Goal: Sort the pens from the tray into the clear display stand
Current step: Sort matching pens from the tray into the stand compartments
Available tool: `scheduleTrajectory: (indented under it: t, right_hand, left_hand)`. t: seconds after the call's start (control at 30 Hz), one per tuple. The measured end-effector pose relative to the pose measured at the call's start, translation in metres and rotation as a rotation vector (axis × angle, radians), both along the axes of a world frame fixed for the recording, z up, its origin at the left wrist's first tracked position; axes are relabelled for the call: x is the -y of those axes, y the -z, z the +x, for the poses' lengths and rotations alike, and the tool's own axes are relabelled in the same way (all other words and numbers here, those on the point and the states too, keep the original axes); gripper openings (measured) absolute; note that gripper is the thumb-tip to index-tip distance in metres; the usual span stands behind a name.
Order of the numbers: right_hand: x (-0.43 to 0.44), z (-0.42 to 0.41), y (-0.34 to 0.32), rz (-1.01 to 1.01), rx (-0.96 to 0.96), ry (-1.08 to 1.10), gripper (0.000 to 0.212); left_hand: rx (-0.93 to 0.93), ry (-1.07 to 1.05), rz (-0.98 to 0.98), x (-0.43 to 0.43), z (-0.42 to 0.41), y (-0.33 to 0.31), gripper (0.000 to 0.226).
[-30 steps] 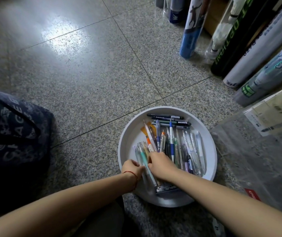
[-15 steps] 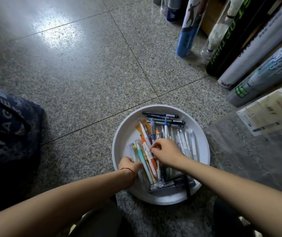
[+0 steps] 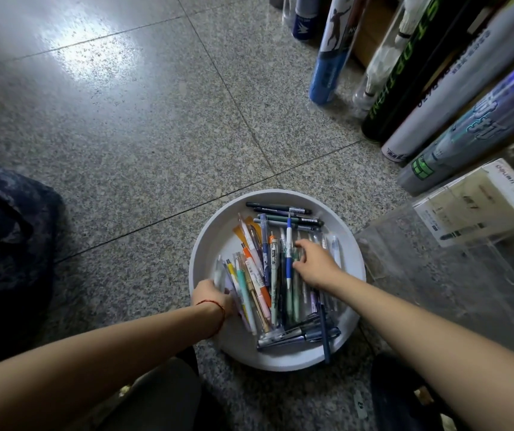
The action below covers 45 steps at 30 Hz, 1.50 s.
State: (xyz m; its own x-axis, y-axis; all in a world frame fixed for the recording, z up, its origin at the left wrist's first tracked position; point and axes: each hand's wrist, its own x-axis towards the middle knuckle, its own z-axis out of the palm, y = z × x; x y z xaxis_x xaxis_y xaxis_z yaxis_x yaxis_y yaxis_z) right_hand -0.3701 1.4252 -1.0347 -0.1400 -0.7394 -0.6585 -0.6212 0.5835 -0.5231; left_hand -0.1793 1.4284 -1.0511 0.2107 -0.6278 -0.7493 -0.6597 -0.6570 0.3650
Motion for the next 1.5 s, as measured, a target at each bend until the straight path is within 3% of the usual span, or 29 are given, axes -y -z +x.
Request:
scheduleTrajectory:
  t: [0.03, 0.13, 0.3, 0.4, 0.57, 0.67, 0.77, 0.8, 0.87, 0.97, 1.1, 1.23, 1.5]
  right_hand:
    - [0.001, 0.003, 0.002, -0.011, -0.012, 0.007, 0.051]
    - [0.003, 0.001, 0.003, -0.028, -0.031, 0.014, 0.039]
    - [0.002, -0.002, 0.001, -0.009, -0.008, 0.024, 0.026]
    - [0.004, 0.001, 0.001, -0.033, 0.015, 0.015, 0.031]
    - [0.006, 0.003, 0.0, -0.001, -0.006, -0.098, 0.056]
    - [0.006, 0.006, 0.002, 0.025, -0.055, -0.118, 0.047]
    - [0.009, 0.009, 0.001, 0.063, -0.123, -0.11, 0.01]
    - [0.01, 0.01, 0.0, 0.072, -0.143, -0.121, 0.006]
    - [0.013, 0.012, 0.0, 0.104, -0.161, -0.139, 0.027]
    - [0.016, 0.012, -0.001, 0.126, -0.176, -0.153, 0.031]
    - [0.018, 0.005, -0.006, 0.085, -0.067, -0.118, 0.01]
    - [0.025, -0.012, -0.021, 0.039, 0.168, 0.019, 0.008]
    - [0.041, -0.035, -0.062, -0.079, 0.306, 0.013, 0.015]
  left_hand:
    - [-0.073, -0.019, -0.02, -0.001, 0.004, -0.001, 0.003]
    - [-0.216, -0.055, -0.053, 0.002, 0.014, -0.011, 0.015]
    - [-0.424, -0.06, 0.048, 0.01, 0.01, -0.038, 0.014]
    - [-0.426, -0.01, 0.041, 0.012, 0.004, -0.039, 0.013]
    - [-0.463, 0.007, 0.081, 0.011, -0.009, -0.039, 0.017]
    - [-0.451, 0.041, 0.099, 0.011, -0.012, -0.036, 0.012]
    - [-0.406, 0.096, 0.103, 0.013, -0.013, -0.034, 0.009]
    - [-0.394, 0.109, 0.098, 0.013, -0.014, -0.034, 0.011]
    - [-0.387, 0.111, 0.082, 0.015, -0.014, -0.034, 0.016]
    - [-0.404, 0.083, 0.076, 0.018, -0.016, -0.036, 0.018]
    - [-0.434, 0.059, 0.069, 0.024, -0.017, -0.038, 0.017]
    - [-0.463, 0.057, 0.054, 0.029, -0.02, -0.041, 0.007]
    - [-0.532, 0.015, 0.089, 0.034, -0.023, -0.048, 0.008]
